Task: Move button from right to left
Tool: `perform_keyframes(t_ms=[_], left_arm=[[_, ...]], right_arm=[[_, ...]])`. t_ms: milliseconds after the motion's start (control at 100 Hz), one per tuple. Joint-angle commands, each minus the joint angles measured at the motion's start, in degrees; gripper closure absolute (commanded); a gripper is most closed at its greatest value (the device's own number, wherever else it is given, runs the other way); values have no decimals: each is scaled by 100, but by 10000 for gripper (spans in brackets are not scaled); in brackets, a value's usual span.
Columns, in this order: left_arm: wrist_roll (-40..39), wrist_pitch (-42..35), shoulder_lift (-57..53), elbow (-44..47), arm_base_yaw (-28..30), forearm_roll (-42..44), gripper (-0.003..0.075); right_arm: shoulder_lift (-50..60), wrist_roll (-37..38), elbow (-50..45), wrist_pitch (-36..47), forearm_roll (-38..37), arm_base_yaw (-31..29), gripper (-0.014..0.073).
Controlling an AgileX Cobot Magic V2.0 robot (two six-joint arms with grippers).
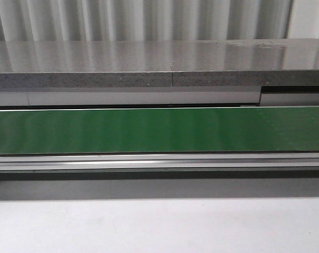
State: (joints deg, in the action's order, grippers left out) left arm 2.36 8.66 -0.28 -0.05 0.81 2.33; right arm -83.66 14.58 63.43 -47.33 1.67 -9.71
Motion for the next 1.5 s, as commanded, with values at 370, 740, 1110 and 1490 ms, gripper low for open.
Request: perform_keyframes(t_ms=[370, 740, 1110, 1490], left_arm=[[-15, -475, -206, 131, -59, -10, 740], [-15, -475, -206, 131, -59, -10, 740], [-15, -475, -206, 131, -59, -10, 740], [-15, -475, -206, 131, -59, -10, 740]], right_arm=[[-125, 137, -356, 572, 51, 451, 452], [-50, 20, -356, 738, 78, 471, 11], [692, -2413, -356, 615, 78, 933, 22], [2128, -2678, -927, 443, 83, 1091, 657]])
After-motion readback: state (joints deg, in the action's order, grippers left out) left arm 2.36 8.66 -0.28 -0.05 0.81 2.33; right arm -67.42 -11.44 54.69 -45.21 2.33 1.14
